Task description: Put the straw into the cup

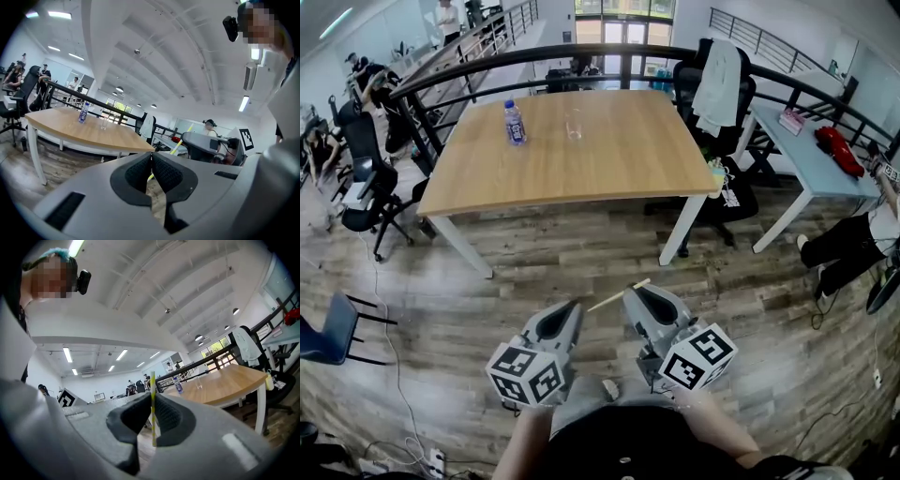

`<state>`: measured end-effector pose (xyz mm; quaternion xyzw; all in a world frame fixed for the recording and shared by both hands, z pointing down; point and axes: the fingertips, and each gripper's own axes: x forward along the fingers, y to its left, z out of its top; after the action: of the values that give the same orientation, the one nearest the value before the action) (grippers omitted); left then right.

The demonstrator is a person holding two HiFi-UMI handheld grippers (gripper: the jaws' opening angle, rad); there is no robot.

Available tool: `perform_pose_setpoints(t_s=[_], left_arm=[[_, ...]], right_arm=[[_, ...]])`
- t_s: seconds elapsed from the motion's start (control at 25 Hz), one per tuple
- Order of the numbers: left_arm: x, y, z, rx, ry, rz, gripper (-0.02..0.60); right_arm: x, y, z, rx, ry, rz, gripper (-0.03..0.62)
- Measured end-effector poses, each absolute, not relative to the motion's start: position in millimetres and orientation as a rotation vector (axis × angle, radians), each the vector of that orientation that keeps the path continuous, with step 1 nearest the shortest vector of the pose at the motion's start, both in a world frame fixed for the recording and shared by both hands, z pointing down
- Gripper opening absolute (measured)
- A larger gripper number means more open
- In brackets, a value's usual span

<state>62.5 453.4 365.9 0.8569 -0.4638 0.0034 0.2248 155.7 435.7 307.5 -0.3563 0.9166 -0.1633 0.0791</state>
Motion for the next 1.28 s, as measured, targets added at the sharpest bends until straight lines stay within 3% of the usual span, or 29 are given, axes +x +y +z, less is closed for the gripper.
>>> perform_pose_setpoints(t_s=[0.76,1.28], left_arm=[[77.9,393.7,391.0,2.286,-1.238,-0.006,0.023],[8.2,269.9,382.6,2.335,-1.194,-0.008,0.023]], right_arm=[[179.9,376.8,331.8,-1.114,2.708,-0.590,0.020],[108.3,256.6,326.1,-1.115,2.676,-0.581,0.020]])
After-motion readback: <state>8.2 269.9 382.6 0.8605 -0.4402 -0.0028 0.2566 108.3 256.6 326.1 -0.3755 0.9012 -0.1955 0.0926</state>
